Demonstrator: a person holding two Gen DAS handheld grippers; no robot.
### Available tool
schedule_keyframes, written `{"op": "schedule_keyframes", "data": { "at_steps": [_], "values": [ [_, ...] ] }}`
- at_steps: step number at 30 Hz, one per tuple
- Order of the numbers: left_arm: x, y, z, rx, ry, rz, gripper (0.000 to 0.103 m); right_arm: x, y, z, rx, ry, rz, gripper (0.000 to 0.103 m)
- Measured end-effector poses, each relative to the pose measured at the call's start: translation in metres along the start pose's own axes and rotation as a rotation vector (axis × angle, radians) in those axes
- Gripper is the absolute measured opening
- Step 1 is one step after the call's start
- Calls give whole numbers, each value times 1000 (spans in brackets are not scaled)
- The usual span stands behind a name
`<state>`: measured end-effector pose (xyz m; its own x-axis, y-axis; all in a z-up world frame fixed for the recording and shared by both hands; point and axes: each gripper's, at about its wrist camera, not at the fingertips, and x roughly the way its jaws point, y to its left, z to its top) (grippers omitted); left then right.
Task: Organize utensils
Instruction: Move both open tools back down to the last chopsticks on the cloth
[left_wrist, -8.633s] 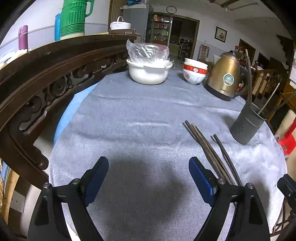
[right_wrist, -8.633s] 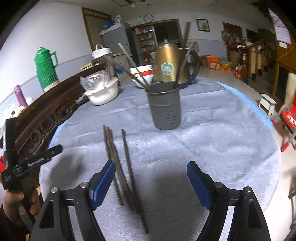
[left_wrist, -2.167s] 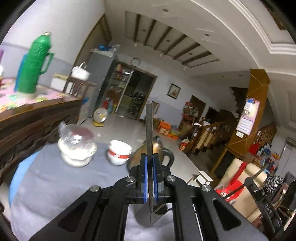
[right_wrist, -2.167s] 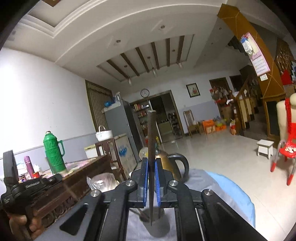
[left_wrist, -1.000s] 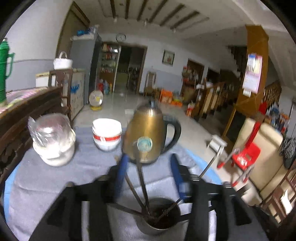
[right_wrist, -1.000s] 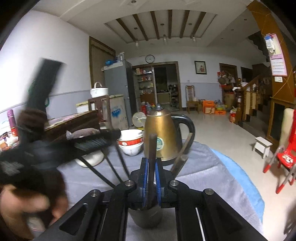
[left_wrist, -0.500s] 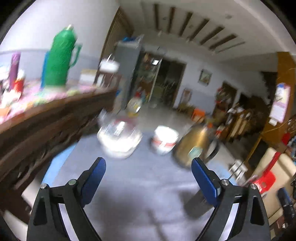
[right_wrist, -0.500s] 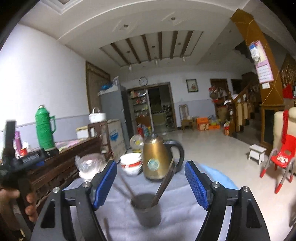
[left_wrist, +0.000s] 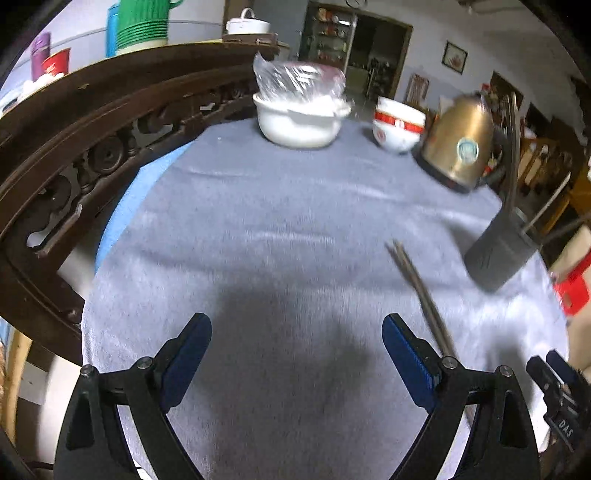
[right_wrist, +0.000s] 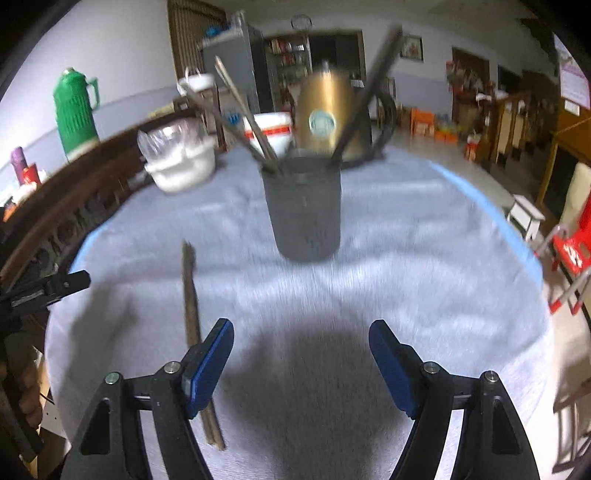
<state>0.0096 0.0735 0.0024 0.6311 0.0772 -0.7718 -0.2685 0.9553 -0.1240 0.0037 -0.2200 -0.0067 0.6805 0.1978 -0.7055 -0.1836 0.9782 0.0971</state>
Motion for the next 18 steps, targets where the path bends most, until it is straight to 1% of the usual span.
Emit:
{"op": "schedule_keyframes", "data": {
  "at_steps": [1,6,10,18],
  "values": [
    [0,-2,-3,9,5,2,94,5,-1,-2,0,22,-1,79],
    [8,-7,-9,34,53,5,94,14,-6,-6,16,72,-10,79],
    [14,-9,-13,48,76,10,94,20,-8,-9,29,98,-13,79],
    [28,-9,-21,59,147,28,94,30,-8,-13,30,143,-24,79]
  ]
}}
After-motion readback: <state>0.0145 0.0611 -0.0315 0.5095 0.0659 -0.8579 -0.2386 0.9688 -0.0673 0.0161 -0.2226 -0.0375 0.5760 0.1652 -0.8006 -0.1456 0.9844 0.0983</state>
